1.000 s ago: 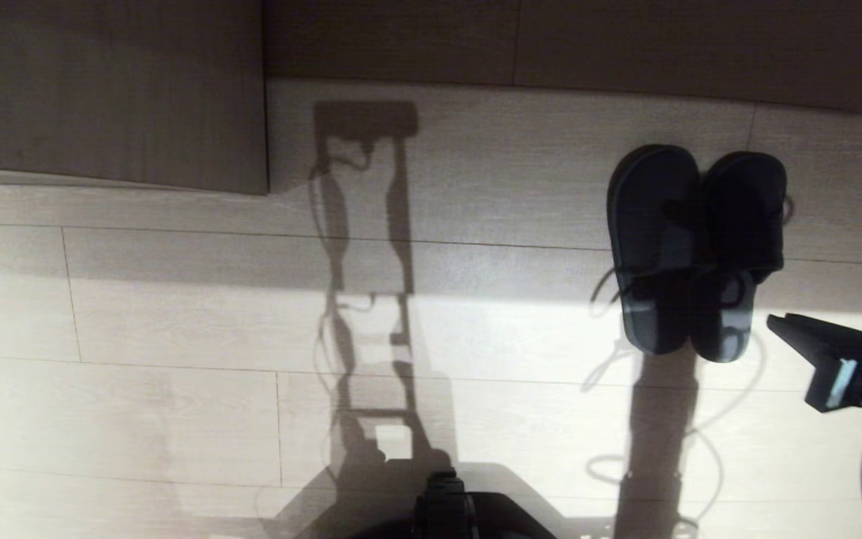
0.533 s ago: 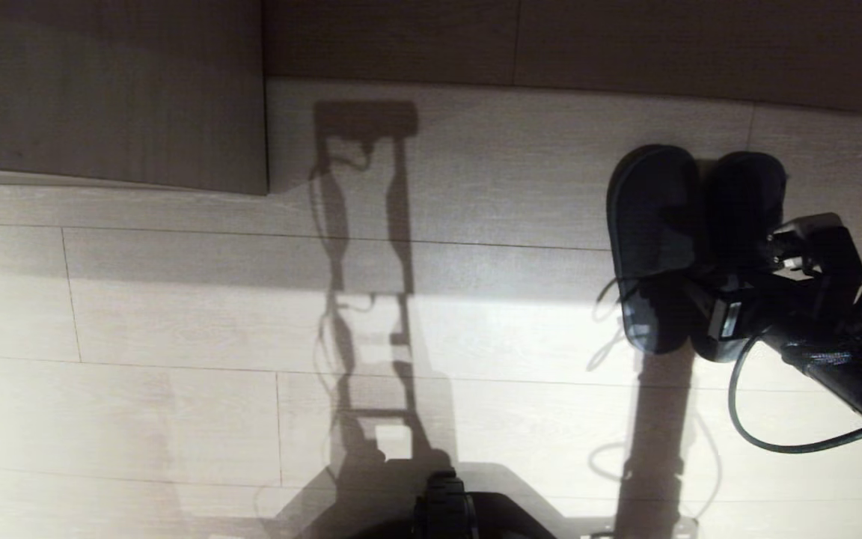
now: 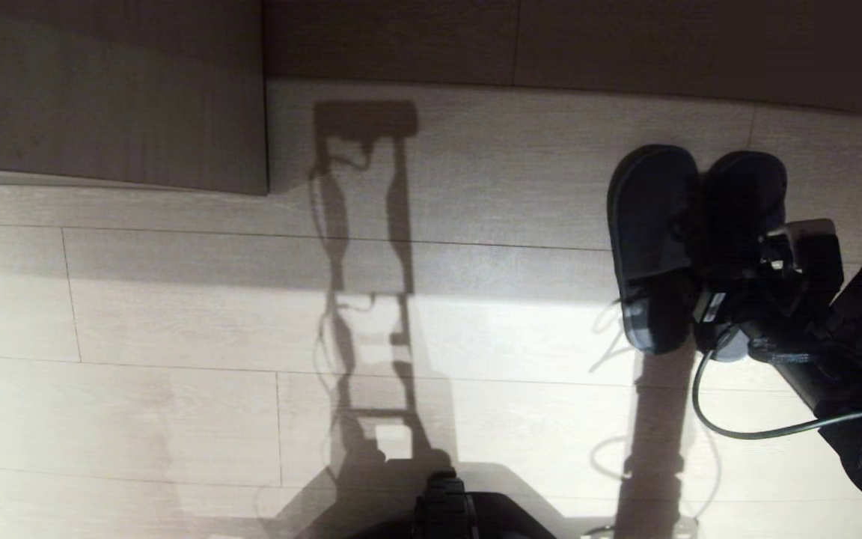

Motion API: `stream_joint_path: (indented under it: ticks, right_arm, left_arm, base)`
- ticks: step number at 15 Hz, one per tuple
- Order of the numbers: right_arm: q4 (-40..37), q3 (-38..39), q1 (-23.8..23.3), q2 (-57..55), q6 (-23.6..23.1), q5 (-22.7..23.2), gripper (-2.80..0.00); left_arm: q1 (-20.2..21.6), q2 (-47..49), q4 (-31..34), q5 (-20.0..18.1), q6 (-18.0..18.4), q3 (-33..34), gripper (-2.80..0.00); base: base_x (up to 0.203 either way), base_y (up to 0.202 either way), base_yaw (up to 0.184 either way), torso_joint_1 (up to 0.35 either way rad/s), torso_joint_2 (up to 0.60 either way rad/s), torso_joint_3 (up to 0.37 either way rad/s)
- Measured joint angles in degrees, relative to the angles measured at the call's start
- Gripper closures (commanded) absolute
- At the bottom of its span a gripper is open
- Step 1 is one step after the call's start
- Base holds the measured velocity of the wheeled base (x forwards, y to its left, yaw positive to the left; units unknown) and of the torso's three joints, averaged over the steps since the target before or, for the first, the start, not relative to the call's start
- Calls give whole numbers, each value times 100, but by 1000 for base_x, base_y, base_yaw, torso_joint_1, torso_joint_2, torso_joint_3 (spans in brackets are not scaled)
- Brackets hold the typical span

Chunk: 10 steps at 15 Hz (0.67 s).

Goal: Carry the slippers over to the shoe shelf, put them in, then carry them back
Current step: Pick up the slippers on the floor

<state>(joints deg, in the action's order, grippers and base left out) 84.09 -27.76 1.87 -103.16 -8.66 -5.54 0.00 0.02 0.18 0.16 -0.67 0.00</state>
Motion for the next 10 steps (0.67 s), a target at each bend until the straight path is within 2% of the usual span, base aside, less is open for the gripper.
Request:
stream_joint_path:
  ticks: [5,10]
  right_arm:
    - [-179,345,97,270,-22,-51,-280]
    - [-452,655,102,530,-171,-343,-280]
  left_arm:
    - [0,0,0,-2,1,0,0]
    - [0,0,0,0,-1,0,0]
  base:
    - [0,0,0,0,0,0]
    - [0,0,0,0,0,0]
